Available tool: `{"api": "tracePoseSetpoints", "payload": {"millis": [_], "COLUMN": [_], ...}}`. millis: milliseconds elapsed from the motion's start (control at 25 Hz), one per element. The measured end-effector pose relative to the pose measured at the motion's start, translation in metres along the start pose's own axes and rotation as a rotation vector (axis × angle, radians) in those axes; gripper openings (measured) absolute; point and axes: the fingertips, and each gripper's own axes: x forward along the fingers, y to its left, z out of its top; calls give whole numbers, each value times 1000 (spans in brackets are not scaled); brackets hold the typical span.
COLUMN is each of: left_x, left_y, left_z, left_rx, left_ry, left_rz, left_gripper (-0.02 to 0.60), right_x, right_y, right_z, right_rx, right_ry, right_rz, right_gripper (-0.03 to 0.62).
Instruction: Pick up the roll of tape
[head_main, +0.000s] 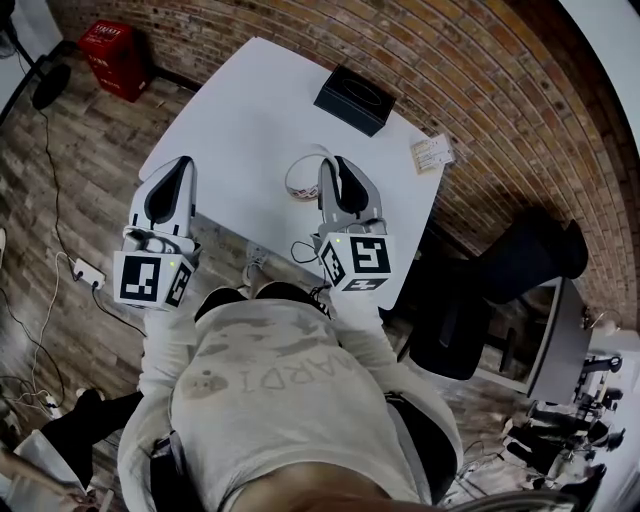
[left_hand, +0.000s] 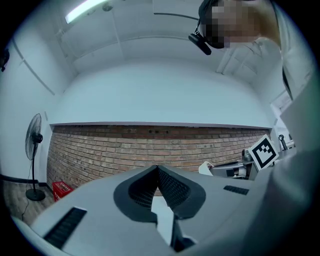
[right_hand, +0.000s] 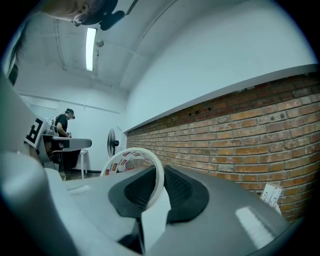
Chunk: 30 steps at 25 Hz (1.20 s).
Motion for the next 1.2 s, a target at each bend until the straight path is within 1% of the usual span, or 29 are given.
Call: {"api": "tracePoseSetpoints", "payload": {"millis": [560, 840, 1200], "left_x": [-4, -5, -13], "left_y": [-15, -17, -18], "left_z": [1, 2, 4], "left_rx": [0, -4, -6], "left_ry": [0, -4, -14], "left_rz": [-22, -32, -27], "left_gripper": [6, 6, 6], "right_x": [-23, -26, -32], "right_y": [1, 3, 7], "right_z": [23, 25, 28], "right_rx": [-56, -61, -64], "right_ry": [-79, -86, -98], "right_rz": [-28, -32, -32], "right_gripper": [64, 63, 63]}}
